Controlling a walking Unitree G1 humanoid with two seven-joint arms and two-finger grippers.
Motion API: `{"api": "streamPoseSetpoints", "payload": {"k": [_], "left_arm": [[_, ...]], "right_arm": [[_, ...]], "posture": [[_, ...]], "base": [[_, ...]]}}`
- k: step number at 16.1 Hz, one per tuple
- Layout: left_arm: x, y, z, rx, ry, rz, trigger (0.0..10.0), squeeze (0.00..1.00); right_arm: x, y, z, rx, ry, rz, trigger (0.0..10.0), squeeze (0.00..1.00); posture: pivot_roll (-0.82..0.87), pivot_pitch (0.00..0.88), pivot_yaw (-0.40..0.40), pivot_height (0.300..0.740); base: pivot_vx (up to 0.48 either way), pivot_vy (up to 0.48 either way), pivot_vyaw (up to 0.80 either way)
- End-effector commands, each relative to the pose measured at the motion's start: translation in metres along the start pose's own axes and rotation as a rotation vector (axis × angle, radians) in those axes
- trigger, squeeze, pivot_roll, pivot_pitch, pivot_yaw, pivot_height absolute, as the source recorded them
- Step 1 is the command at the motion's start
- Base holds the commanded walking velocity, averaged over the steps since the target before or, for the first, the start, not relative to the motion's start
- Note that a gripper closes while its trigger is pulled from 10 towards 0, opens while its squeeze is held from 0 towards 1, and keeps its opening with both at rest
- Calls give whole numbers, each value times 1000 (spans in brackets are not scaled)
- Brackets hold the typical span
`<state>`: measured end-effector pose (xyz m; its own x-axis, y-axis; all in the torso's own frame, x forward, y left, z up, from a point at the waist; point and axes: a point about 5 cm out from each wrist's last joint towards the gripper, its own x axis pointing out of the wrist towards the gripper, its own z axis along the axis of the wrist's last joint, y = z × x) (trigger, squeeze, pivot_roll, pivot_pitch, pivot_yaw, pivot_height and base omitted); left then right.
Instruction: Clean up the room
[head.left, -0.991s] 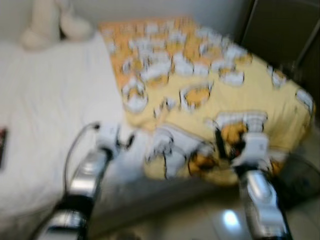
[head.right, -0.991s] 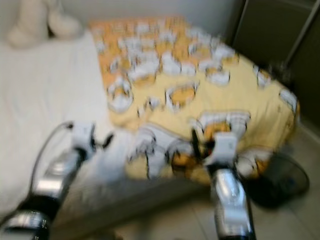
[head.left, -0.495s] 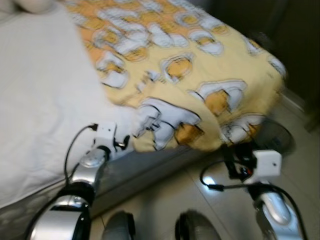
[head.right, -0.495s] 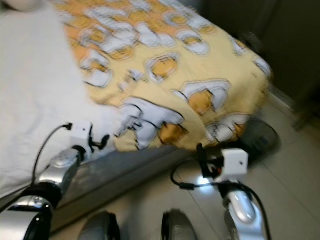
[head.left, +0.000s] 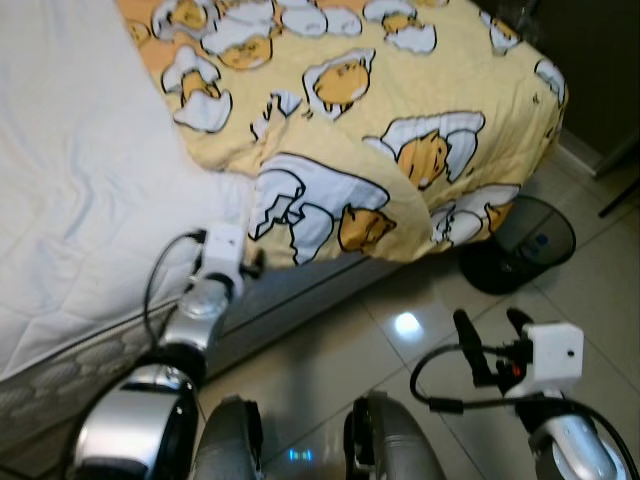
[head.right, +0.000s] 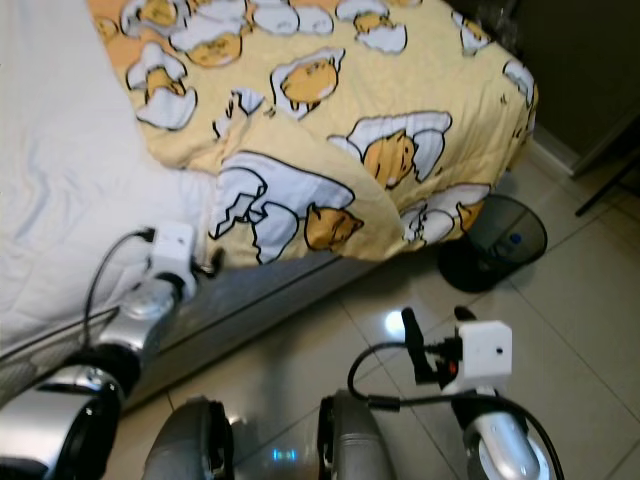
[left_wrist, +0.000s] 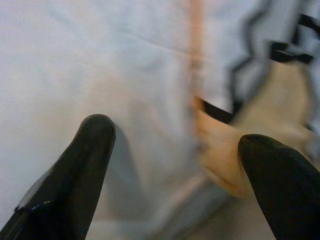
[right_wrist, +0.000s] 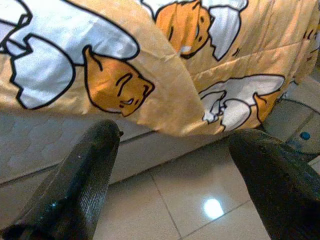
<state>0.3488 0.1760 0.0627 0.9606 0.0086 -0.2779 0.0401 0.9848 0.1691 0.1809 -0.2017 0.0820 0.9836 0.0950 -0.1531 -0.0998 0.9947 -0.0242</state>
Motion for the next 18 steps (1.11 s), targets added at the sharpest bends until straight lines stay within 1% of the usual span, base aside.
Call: {"api": "streamPoseSetpoints", "payload": {"k": [1,2,4,5,6,7,9,11,14,15,17,18], "left_arm": [[1,-2,2,-20,-6,16,10000,0],[2,-4,5,-30,-19,14,10000,0],[3,-6,7,-75,-26,6,10000,0],[3,-8,7,-112,-26,-1,10000,0],[3,-10,8,-124,-27,-11,10000,0],[4,-17,12,-142,-39,-47,10000,0],[5,-25,16,-162,-53,-93,10000,0],[6,-33,21,-204,-69,-124,10000,0],[3,-44,23,-145,-108,-149,10000,0],[0,-51,19,-51,-124,-158,10000,0],[0,-51,16,-8,-115,-145,10000,0],[0,-49,13,27,-87,-120,10000,0]], "right_arm": [[-4,-1,2,-3,11,0,10000,0],[-5,-1,2,-3,13,0,10000,0],[-7,0,3,-3,20,0,10000,0],[-8,1,3,-3,25,0,10000,0],[-9,2,3,-4,27,1,10000,0],[-11,2,4,-5,32,3,10000,0],[-12,2,4,-5,38,-1,10000,0],[-14,2,4,-10,41,-4,10000,0],[-15,0,3,-9,46,-18,10000,0],[-14,3,1,-1,52,-11,10000,0],[-12,6,1,4,51,-3,10000,0],[-11,6,1,6,50,0,10000,0]], "posture": [[-293,269,-34,669],[-296,271,-35,669],[-297,276,-37,669],[-299,279,-38,669],[-302,282,-39,669],[-307,287,-39,669],[-313,288,-39,669],[-321,287,-31,669],[-312,288,-26,669],[-295,287,-24,669],[-289,288,-26,669],[-283,292,-33,669]], "base": [[0,0,0],[0,0,0],[0,0,0],[0,0,0],[0,0,0],[0,0,0],[0,0,0],[0,0,0],[0,0,0],[0,0,0],[0,0,0],[0,0,0]]}}
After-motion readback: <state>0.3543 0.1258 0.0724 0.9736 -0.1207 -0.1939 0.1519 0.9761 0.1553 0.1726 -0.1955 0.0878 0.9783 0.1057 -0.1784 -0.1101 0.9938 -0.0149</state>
